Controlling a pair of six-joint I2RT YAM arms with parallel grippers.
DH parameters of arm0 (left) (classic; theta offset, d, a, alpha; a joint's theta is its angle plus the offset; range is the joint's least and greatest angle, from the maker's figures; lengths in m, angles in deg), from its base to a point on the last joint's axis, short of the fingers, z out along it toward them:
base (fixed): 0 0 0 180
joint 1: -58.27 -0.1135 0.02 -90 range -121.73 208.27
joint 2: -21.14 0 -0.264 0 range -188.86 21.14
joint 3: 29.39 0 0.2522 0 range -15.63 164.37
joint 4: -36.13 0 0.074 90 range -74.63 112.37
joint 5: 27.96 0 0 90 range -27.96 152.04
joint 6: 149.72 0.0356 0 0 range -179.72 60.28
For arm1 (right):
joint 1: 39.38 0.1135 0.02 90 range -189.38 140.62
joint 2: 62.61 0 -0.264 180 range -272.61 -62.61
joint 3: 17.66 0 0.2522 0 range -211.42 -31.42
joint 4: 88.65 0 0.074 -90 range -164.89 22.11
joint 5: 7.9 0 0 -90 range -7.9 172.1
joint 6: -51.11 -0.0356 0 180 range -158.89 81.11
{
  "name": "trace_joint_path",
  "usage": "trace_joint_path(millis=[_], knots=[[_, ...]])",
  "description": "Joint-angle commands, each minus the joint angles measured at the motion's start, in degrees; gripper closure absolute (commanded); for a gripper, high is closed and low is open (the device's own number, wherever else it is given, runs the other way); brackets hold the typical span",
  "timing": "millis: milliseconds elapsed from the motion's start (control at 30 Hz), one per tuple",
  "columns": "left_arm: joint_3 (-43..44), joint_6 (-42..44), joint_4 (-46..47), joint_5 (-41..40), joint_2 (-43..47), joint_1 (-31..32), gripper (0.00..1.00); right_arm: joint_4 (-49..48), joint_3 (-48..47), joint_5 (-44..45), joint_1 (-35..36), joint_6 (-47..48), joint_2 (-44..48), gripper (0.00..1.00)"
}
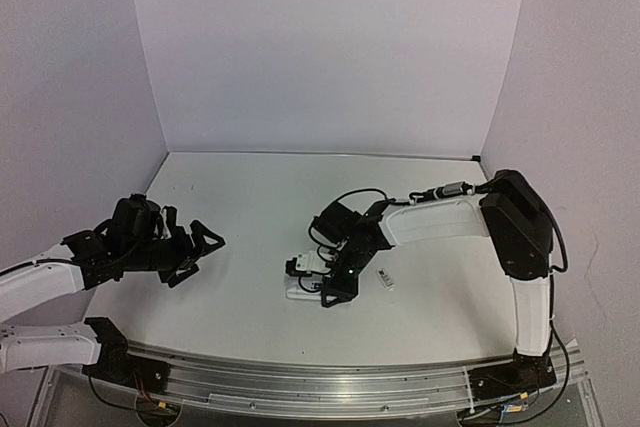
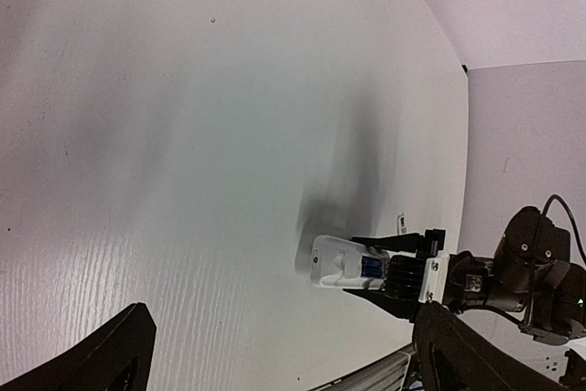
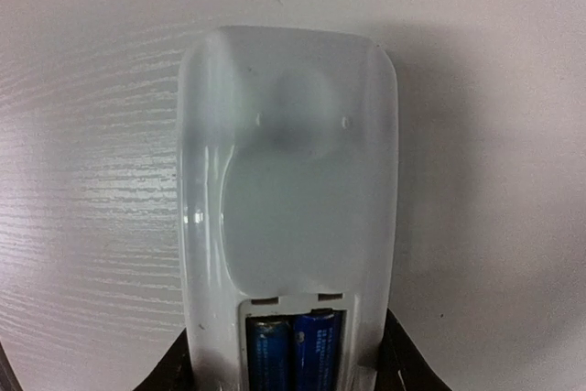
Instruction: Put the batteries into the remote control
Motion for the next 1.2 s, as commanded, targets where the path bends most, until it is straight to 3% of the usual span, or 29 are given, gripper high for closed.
trace_joint_path(millis=[0, 167, 400, 600, 733, 867, 1167], knots=[[3.4, 2.5, 3.4, 0.2, -1.7, -0.1, 0.00, -0.1, -1.4, 2.0, 0.0, -0.5, -2.1, 0.65], [4.5, 4.1, 3.9, 0.5, -3.0, -0.2, 0.01, -0.2, -0.5, 2.1, 0.0, -3.2, -0.2, 0.46], [5.1, 5.1, 6.9, 2.6, -5.9, -0.4, 0.00, -0.2, 1.7, 3.2, 0.1, -7.3, 8.0, 0.29], [5.7, 6.0, 9.2, 4.1, -9.1, -0.5, 0.00, -0.8, 5.4, 11.2, -0.1, -16.6, 16.4, 0.29], [6.8, 7.0, 9.7, 5.7, -12.5, -0.5, 0.00, -0.3, 10.8, 17.7, -2.6, -30.0, 22.8, 0.29], [9.3, 8.7, 8.3, 7.9, -17.6, -0.5, 0.00, 0.8, 18.0, 18.8, -6.4, -43.0, 27.7, 0.30], [15.0, 13.0, 7.6, 13.5, -28.8, 0.3, 0.01, 2.6, 20.7, 20.3, -8.8, -46.2, 23.3, 0.43]])
